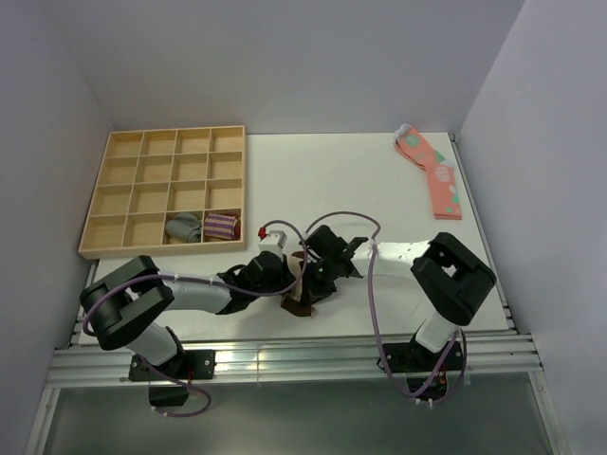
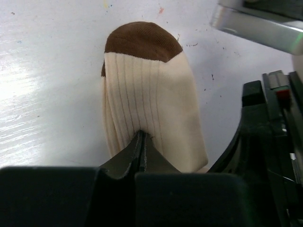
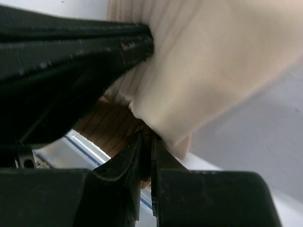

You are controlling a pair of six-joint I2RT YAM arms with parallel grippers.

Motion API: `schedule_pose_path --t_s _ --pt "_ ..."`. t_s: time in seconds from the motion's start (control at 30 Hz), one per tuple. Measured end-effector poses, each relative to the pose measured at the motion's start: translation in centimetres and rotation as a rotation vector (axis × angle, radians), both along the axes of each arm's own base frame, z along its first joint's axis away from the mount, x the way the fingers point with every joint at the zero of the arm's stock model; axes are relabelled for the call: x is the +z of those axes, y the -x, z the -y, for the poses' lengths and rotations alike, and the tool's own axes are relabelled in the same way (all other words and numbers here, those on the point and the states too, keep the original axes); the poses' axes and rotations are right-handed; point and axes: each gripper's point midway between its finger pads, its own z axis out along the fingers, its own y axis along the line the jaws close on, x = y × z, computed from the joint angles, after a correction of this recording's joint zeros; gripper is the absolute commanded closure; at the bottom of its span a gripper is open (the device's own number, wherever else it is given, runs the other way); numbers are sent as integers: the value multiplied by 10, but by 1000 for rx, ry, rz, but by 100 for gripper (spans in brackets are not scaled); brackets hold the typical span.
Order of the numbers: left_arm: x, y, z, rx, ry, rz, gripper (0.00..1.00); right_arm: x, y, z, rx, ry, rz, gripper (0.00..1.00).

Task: Roll the socks
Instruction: Roll the sock at the center of the board.

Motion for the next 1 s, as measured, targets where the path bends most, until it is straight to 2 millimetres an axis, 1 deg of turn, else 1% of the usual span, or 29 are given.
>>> schedule_pose_path --t_s 0.1,0.23,0.27,0.33,0.37,0.47,0.63,0.73,0.83,1.0 --pt "0 2 -1 -11 4 2 97 -1 0 -5 7 -5 -27 97" --pt "0 7 -8 -20 3 5 86 -1 1 -7 6 -13 -61 97" --pt "1 8 -10 -21 5 8 77 -1 1 -8 8 -13 -69 97" --pt "4 11 -14 -26 8 19 67 -2 2 -9 9 -13 -85 97" --pt "7 12 -16 -27 14 26 59 -2 2 -10 10 -12 -94 97" --pt "16 14 -20 -30 39 52 56 -3 4 -12 15 -15 -117 97" --pt "38 15 -22 -41 92 109 57 -3 6 -14 15 -21 -149 97" --pt "45 17 -24 -42 117 130 57 -3 7 -15 13 -24 -158 97" --pt "43 23 -29 -48 122 134 57 -3 7 -15 11 -23 -162 98" --pt "35 40 -34 -84 129 134 56 -3 6 -16 10 -17 -170 98"
